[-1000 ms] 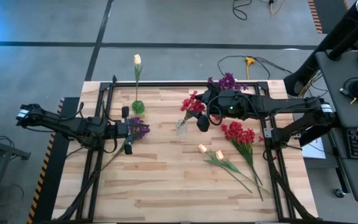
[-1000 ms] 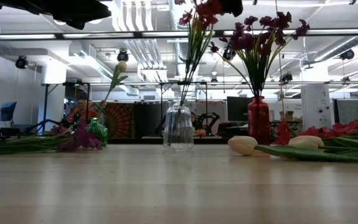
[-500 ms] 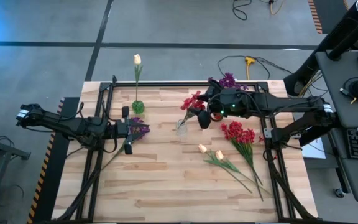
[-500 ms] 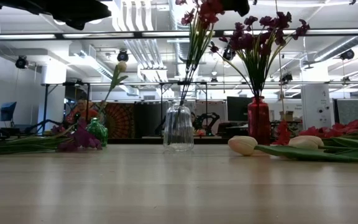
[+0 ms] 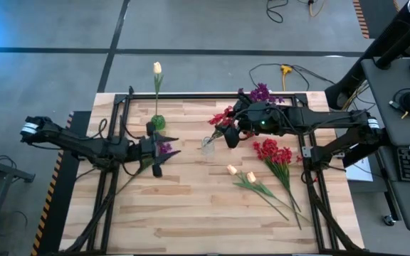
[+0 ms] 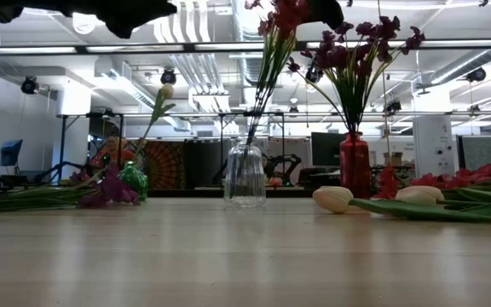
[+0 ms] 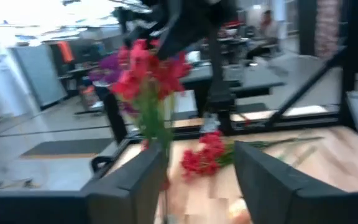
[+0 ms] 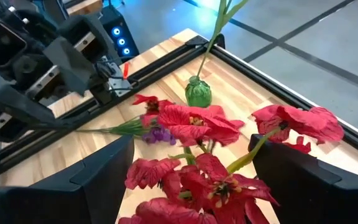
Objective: Sort flowers into vase by color
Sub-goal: Put the left red flowers into the transparent vase
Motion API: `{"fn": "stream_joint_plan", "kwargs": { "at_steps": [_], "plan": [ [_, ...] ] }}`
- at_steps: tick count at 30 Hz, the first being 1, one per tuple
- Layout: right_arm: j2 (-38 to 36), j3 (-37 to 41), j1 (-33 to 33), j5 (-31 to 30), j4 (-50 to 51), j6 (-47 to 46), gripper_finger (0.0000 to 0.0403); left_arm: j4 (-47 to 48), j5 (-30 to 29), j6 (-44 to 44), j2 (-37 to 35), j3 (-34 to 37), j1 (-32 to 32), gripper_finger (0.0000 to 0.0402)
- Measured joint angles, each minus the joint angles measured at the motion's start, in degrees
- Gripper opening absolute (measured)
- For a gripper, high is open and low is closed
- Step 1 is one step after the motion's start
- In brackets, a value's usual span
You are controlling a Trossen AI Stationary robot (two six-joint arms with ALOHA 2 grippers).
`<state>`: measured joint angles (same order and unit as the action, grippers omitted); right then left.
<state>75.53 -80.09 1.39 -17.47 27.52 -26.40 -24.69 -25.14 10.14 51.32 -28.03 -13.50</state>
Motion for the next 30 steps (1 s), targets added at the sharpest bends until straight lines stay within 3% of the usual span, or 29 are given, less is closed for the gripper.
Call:
{"fn": "stream_joint_plan", "kwargs": {
  "at_steps": [4, 9, 30],
  "plan": [
    [-0.2, 0.0, 0.0, 1.1, -0.3, -0.8, 0.0313, -0.4, -4.3, 0.1, 2.7, 0.0, 0.1, 0.0234],
    [-0.4, -2.0, 0.0, 1.4, 2.5, -2.7, 0.0313, -2.7, -4.4, 0.3, 5.9, 0.0, 0.1, 0.0266],
    [-0.4, -10.3, 0.0, 0.9, 17.5, -10.7, 0.0292, -4.0, -4.5, 2.9, 7.4, -0.4, 0.3, 0.0268]
  ]
}}
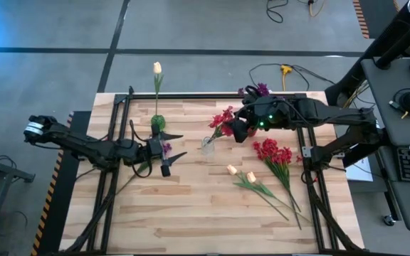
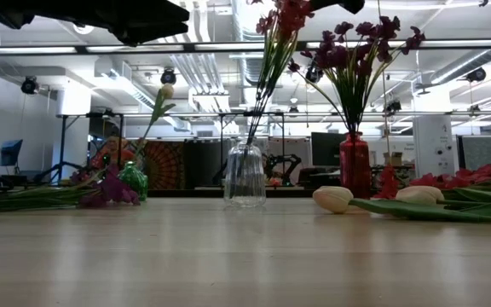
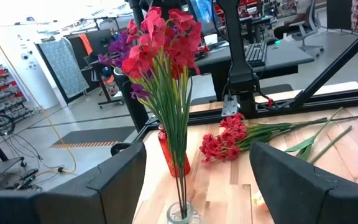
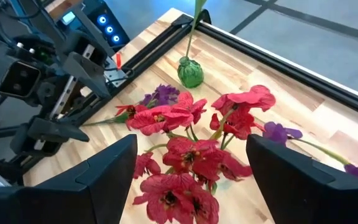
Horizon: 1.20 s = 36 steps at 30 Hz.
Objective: Sort flowers into vase by color
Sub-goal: Put the left red flowers into the transparent vase, then put the right pink flowers into the green vase
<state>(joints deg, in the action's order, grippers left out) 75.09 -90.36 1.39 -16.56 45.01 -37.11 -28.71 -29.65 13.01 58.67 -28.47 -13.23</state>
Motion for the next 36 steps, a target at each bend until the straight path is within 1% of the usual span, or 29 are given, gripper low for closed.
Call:
{"fn": "stream_joint_plan", "kwargs": {
  "at_steps": [6, 11, 15, 18, 22, 25, 27, 30, 36],
  "plan": [
    [0.0, -3.9, 0.0, 0.0, 3.2, -0.5, 0.0290, 0.0, 0.0, 0.0, 0.0, 0.0, 0.0, 0.0268],
    [0.0, -10.2, -0.8, 0.5, 8.2, 0.0, 0.0288, 0.0, 0.0, 0.0, 0.0, 0.0, 0.0, 0.0268],
    [0.0, -15.6, -3.8, 0.9, 14.1, -0.1, 0.0287, 0.1, 0.0, -0.4, 0.0, 0.0, -0.1, 0.0268],
    [-0.1, -18.7, -7.2, 1.0, 20.4, -3.1, 0.0287, 1.1, 0.1, -1.6, -0.2, -0.1, -0.1, 0.0268],
    [0.0, -19.4, -12.6, 1.1, 30.8, -8.7, 0.0287, 12.2, 0.7, -5.8, -0.8, -4.3, -0.7, 0.0268],
    [0.7, -17.5, -16.9, 1.1, 37.7, -12.8, 0.0284, 25.5, 3.8, -10.2, -0.9, -9.6, -1.5, 0.0268],
    [1.2, -15.3, -19.8, 1.2, 40.7, -14.4, 0.0281, 33.7, 6.6, -13.8, -0.7, -13.4, -2.0, 0.0268],
    [1.8, -10.8, -23.8, 2.0, 41.6, -14.4, 0.0277, 42.3, 9.1, -19.4, -0.7, -17.6, -3.3, 0.0268],
    [2.3, -0.4, -29.9, 2.0, 37.4, -14.4, 0.0268, 51.7, 9.3, -24.6, -0.9, -22.8, -7.7, 0.0268]
  ]
}}
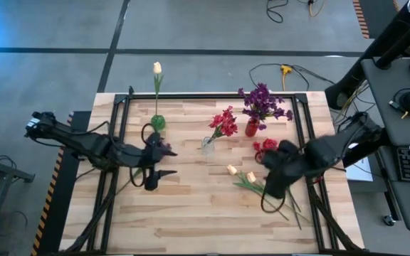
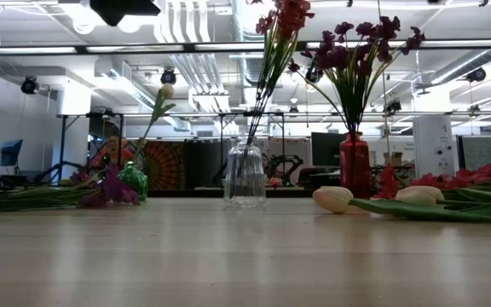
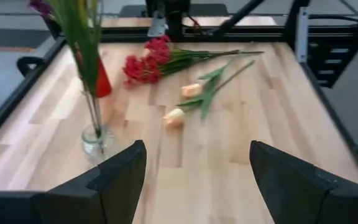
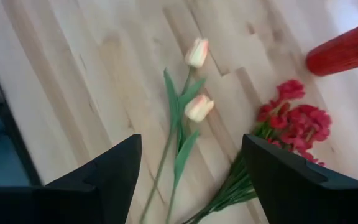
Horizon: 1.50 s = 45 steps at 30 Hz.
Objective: Sort flowers into vase by color
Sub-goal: Put the right pink flowers into the green vase
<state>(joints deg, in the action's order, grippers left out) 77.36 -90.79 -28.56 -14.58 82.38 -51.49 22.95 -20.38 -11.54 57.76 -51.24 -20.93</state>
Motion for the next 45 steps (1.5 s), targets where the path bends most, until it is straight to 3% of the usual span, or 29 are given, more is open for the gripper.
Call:
{"fn": "stream_joint_plan", "kwargs": {
  "at_steps": [5, 9, 19, 28, 38, 45],
  "plan": [
    [0.0, 9.7, -1.8, -0.5, -6.7, 0.2, 0.0260, 6.8, -0.1, -6.0, 0.1, -2.9, -4.2, 0.0268],
    [0.0, 18.4, -1.8, -1.1, -14.4, 1.9, 0.0253, 8.0, -0.5, -10.9, 0.3, -1.1, -6.8, 0.0268],
    [0.0, 34.7, -1.8, -1.4, -28.7, 1.9, 0.0249, -1.1, -12.6, -16.2, 0.3, 4.2, -13.3, 0.0268],
    [0.0, 39.6, -3.6, 5.8, -33.3, -4.5, 0.0249, -12.3, -15.0, -16.3, 0.3, 9.4, -13.9, 0.0268],
    [0.0, 42.1, -8.8, 6.2, -35.9, -10.1, 0.0249, -24.4, -16.7, -15.6, 1.7, 14.7, -13.9, 0.0268],
    [5.2, 42.4, -9.5, 6.0, -36.7, -10.5, 0.0249, -29.7, -16.7, -13.8, 4.2, 15.4, -13.9, 0.0268]
  ]
}}
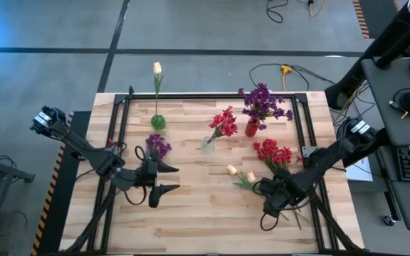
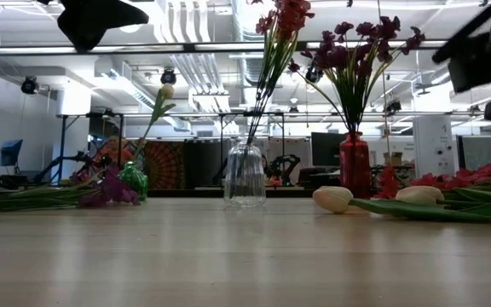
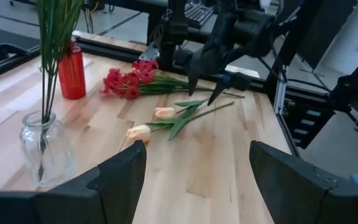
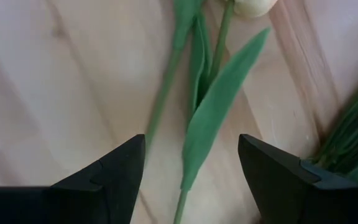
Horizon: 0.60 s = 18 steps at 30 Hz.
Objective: Sort flowers into vase by color
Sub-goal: Put the right pink flowers into the green vase
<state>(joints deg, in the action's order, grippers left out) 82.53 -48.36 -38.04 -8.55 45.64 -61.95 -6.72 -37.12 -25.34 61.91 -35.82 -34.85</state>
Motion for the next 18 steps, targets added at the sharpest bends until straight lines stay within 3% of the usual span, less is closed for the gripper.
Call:
{"fn": "stream_joint_plan", "kwargs": {
  "at_steps": [10, 18],
  "plan": [
    [6.7, -0.1, 0.0, 0.1, -0.1, -1.6, 0.0242, -0.7, 0.0, 2.0, 3.4, -2.1, 0.0, 0.0268],
    [5.9, 0.1, 0.0, 0.1, 0.1, -3.1, 0.0162, -0.6, 0.0, 2.3, 5.5, -2.9, 0.0, 0.0268]
  ]
}}
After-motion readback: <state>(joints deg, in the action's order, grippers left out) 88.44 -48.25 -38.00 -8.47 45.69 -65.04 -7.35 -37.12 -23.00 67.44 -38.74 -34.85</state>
